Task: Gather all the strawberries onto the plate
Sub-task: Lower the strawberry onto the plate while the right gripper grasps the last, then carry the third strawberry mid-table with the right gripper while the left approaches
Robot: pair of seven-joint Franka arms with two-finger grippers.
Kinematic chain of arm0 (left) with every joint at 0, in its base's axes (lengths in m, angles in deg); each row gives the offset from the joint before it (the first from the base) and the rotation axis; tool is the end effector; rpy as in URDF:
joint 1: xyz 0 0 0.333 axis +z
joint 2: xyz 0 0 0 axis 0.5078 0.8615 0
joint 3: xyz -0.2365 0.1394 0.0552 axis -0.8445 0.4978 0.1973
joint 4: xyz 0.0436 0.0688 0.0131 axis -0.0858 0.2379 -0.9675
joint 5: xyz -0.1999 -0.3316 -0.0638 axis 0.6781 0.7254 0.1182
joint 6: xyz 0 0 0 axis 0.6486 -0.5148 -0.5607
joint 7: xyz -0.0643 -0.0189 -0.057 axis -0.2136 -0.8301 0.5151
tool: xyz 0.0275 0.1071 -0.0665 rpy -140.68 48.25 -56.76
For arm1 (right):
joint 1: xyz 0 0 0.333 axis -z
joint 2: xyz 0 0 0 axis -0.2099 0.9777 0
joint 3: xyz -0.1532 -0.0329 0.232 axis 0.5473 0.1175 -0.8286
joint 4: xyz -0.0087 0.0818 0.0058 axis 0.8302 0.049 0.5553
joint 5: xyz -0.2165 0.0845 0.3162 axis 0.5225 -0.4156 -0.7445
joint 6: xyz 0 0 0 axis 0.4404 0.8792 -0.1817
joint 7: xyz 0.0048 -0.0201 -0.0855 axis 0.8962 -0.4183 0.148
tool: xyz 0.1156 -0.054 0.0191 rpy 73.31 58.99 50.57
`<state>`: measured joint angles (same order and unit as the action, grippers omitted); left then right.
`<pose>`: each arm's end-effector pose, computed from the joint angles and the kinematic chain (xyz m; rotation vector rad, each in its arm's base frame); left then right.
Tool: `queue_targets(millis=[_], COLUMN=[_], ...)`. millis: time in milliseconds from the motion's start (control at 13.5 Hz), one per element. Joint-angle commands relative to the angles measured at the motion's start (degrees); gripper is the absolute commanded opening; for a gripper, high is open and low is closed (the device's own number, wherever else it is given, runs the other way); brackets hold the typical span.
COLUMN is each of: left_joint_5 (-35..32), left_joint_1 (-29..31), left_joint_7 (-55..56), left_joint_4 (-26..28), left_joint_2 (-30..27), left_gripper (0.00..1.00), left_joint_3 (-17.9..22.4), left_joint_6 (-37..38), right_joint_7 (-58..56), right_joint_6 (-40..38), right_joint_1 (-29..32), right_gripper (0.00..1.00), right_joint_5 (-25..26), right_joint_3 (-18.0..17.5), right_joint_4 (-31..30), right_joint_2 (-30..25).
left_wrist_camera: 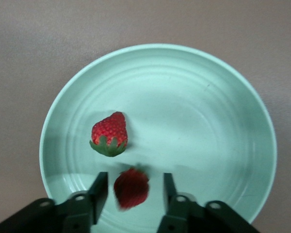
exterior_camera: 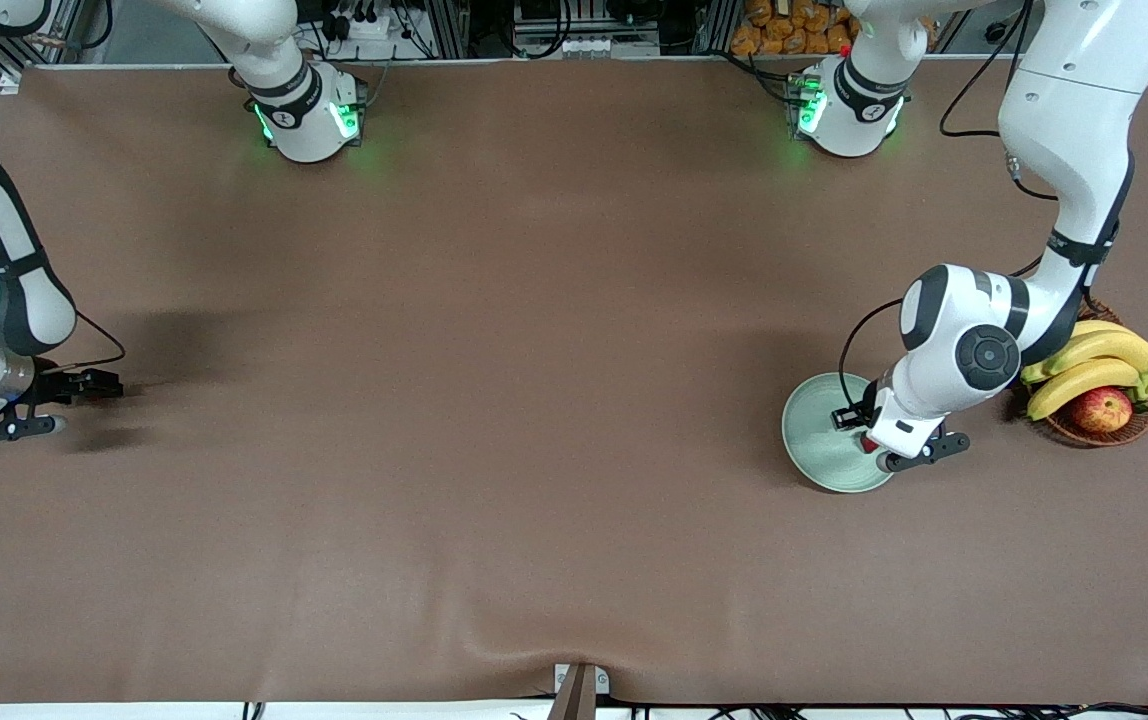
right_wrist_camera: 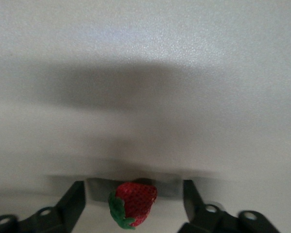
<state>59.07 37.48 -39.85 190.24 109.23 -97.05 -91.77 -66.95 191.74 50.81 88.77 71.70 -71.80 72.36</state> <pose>0.5926 -0.0968 0.1606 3.0874 0.4307 -0.0612 0.5407 -0.2933 0.1201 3.1069 0.2483 -0.2082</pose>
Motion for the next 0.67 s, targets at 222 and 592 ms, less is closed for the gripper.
queue_targets(millis=[222,592], left_joint_5=[-0.5,2.9], left_joint_1=[-0.1,-0.6], left_joint_7=[5.8,15.8], left_joint_4=[-4.3,-16.2], left_joint_2=[-6.5,-6.1], left_gripper=[1.0,1.0], left_joint_3=[-4.4,-12.0], left_joint_6=[9.3,19.6], right_joint_7=[-3.3,-3.2], right_joint_6=[-2.4,-4.4], right_joint_1=[2.0,0.2], right_gripper=[0.0,0.0], right_joint_5=[1.6,1.4], right_joint_3=[-1.6,-6.2], right_joint_4=[-1.5,-0.6], right_joint_2=[-1.7,-5.4])
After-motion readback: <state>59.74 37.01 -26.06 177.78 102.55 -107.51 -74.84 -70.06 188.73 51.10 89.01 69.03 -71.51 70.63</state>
